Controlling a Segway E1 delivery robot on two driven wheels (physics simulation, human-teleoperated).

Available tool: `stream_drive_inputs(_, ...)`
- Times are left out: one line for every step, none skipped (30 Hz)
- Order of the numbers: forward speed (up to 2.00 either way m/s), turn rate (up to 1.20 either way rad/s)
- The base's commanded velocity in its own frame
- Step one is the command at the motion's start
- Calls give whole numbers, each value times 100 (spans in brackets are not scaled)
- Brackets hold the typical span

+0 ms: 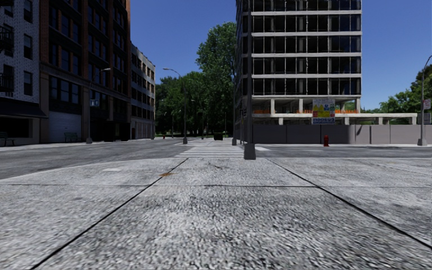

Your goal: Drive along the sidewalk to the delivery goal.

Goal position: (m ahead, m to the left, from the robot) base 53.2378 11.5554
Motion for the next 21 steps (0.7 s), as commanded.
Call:
stream_drive_inputs(200,8)
stream_drive_inputs(200,4)
stream_drive_inputs(200,3)
stream_drive_inputs(200,3)
stream_drive_inputs(200,10)
stream_drive_inputs(200,18)
stream_drive_inputs(200,18)
stream_drive_inputs(200,20)
stream_drive_inputs(200,20)
stream_drive_inputs(200,20)
stream_drive_inputs(200,21)
stream_drive_inputs(200,19)
stream_drive_inputs(200,12)
stream_drive_inputs(200,12)
stream_drive_inputs(200,2)
stream_drive_inputs(200,0)
stream_drive_inputs(200,0)
stream_drive_inputs(200,0)
stream_drive_inputs(200,0)
stream_drive_inputs(200,0)
stream_drive_inputs(200,0)
